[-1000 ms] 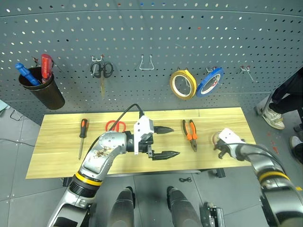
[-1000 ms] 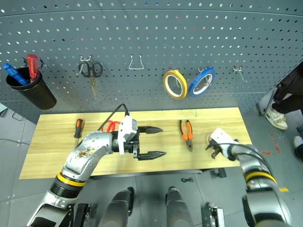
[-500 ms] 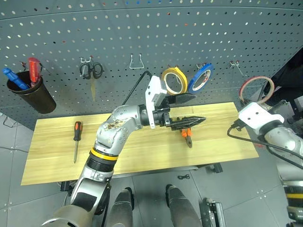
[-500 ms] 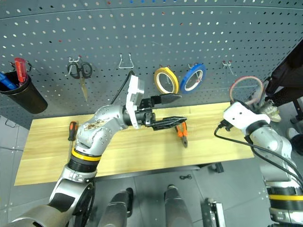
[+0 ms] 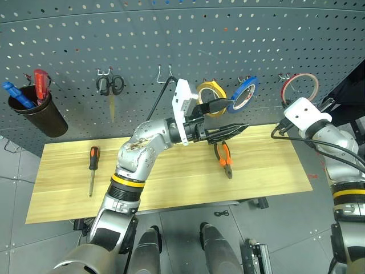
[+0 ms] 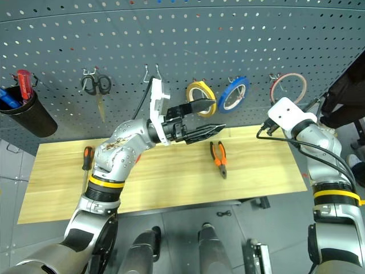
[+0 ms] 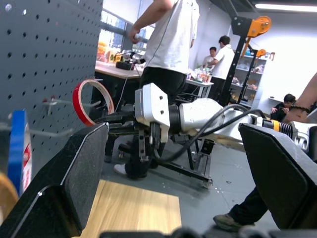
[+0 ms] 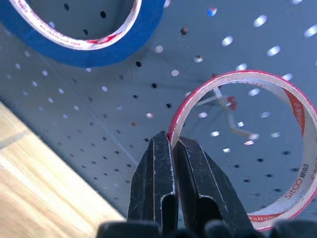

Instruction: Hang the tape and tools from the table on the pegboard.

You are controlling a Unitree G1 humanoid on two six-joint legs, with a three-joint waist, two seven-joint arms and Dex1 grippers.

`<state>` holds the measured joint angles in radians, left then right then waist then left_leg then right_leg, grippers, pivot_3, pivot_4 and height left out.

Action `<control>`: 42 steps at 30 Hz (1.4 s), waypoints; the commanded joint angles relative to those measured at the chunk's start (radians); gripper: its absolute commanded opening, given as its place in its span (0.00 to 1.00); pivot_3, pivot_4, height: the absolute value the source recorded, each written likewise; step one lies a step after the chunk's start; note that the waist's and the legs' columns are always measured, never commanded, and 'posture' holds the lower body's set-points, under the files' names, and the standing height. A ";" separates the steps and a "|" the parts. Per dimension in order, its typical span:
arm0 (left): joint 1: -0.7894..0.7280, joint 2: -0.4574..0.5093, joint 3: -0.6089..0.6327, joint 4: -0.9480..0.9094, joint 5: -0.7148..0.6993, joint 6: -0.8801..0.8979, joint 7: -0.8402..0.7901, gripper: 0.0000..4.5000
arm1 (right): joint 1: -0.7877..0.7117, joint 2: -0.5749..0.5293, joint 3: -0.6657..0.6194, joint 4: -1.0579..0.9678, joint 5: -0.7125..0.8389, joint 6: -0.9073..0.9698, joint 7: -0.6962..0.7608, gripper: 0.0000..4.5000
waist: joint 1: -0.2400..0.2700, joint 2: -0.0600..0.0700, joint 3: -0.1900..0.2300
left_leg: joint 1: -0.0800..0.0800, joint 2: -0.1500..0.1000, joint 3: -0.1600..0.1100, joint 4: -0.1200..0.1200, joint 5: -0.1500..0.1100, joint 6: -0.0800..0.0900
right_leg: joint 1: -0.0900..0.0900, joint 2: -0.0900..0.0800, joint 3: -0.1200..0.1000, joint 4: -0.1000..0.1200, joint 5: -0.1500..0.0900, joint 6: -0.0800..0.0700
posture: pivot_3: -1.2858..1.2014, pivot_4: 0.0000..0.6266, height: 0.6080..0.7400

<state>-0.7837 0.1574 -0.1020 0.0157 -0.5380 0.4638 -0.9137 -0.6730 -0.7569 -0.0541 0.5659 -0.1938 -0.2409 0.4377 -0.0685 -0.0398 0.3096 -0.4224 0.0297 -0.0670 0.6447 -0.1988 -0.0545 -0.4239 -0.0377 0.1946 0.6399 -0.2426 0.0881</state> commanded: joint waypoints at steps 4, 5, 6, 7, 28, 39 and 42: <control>-0.009 0.011 0.013 -0.041 -0.015 -0.004 0.003 1.00 | 0.031 -0.001 -0.038 -0.042 0.071 0.050 0.028 0.54 | 0.002 0.000 0.000 | 0.000 -0.001 -0.001 0.000 0.000 0.000 | 0.000 -0.001 -0.001 0.000 0.000 0.000 | 0.53 0.46 1.00; -0.009 0.012 0.014 -0.041 -0.015 -0.004 0.004 1.00 | 0.046 -0.002 -0.039 -0.059 0.074 0.061 0.030 0.62 | 0.002 0.000 0.000 | 0.000 -0.001 -0.001 0.000 0.000 0.000 | 0.000 -0.001 -0.001 0.000 0.000 0.000 | 0.53 0.45 1.00; -0.007 0.017 0.015 -0.041 -0.012 -0.005 0.007 1.00 | 0.076 0.000 -0.044 -0.090 0.080 0.074 0.031 0.68 | 0.003 0.000 0.000 | 0.000 -0.001 -0.002 0.000 0.000 0.000 | 0.000 -0.001 -0.001 0.000 0.000 0.000 | 0.53 0.46 1.00; 0.000 0.027 0.018 -0.042 -0.010 -0.003 0.007 1.00 | 0.111 0.003 -0.053 -0.133 0.088 0.096 0.028 0.76 | 0.004 0.000 0.000 | -0.001 -0.001 -0.002 0.000 0.000 0.000 | 0.000 -0.001 -0.002 0.000 0.000 0.000 | 0.53 0.46 1.00; 0.596 0.480 0.125 -0.317 0.006 0.057 -0.048 1.00 | -0.006 0.370 0.048 -0.171 0.281 1.079 -0.028 0.99 | 0.028 0.000 0.002 | -0.002 0.005 -0.009 -0.001 0.007 0.000 | -0.001 -0.001 -0.021 0.002 0.000 0.000 | 0.58 0.51 1.00; 0.692 0.495 0.179 -0.437 -0.035 0.127 0.024 1.00 | -0.208 0.431 0.082 0.306 0.216 0.866 -0.050 0.99 | 0.054 0.000 0.015 | -0.003 0.004 -0.009 -0.004 0.007 0.000 | -0.003 -0.002 -0.023 0.001 0.003 -0.005 | 0.60 0.55 1.00; 0.684 0.501 0.187 -0.431 -0.037 0.129 0.024 1.00 | -0.254 0.443 0.068 0.427 0.207 0.808 -0.073 0.99 | 0.054 0.000 0.023 | -0.003 0.004 -0.009 -0.004 0.007 0.000 | -0.003 -0.002 -0.023 0.001 0.003 -0.005 | 0.60 0.56 1.00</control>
<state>-0.0991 0.6446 0.0624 -0.3841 -0.5534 0.5923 -0.8865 -0.9132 -0.3150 0.0273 0.9454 0.0192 0.6021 0.3804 -0.0144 -0.0397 0.3326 -0.4256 0.0341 -0.0759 0.6403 -0.1917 -0.0544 -0.4265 -0.0396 0.1718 0.6409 -0.2395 0.0830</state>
